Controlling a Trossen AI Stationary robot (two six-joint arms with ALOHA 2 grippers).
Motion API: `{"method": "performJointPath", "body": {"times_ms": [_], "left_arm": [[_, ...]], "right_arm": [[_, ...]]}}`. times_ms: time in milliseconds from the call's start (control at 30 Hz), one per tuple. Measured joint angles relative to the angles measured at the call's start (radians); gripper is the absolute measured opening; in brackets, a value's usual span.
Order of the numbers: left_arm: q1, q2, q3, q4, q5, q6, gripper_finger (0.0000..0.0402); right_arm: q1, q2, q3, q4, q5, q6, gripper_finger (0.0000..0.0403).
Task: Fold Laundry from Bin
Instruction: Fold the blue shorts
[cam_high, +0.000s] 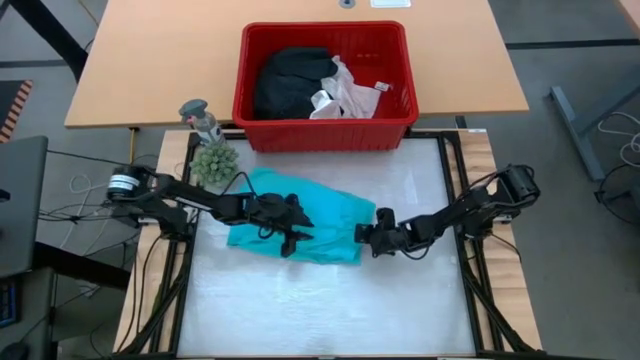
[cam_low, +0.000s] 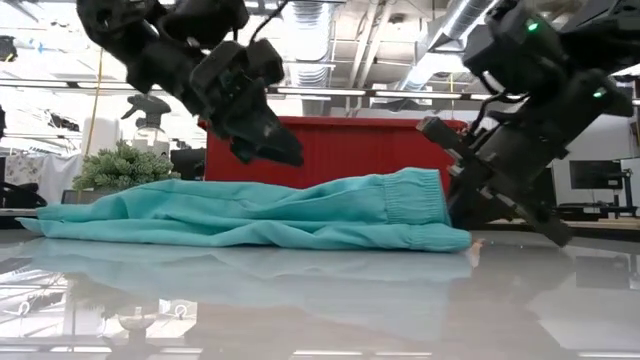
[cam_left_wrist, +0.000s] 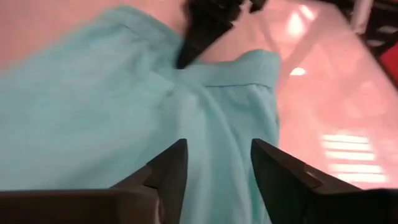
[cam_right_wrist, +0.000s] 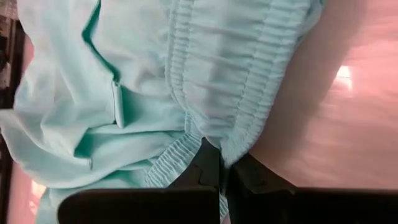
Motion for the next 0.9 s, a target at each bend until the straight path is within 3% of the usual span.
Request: {"method": "performJointPath", "body": {"times_ms": [267,400,700,900], "left_arm": [[0.004,0.013,0.000,-0.039,-0.222,0.129,0.0071],[0.003,0.061,0.000,-0.033,-0.243,0.173,0.0010],[-0.001,0.207,0.000,0.060,-0.277,0.107,0.0000],[-0.006,0.327,0.000,0.198,-0.231,0.046,0.0000]], "right_arm": [[0.108,-0.064,-0.001,-0.113,0.038,0.089,0.0025],[0.165,-0.096,-0.001,-0.197,0.060,0.171,0.0025],[0.267,-0.203,-0.001,-0.368,0.093,0.302,0.0025],[0.286,-0.304,0.001,-0.370,0.150,0.277,0.0025]]}}
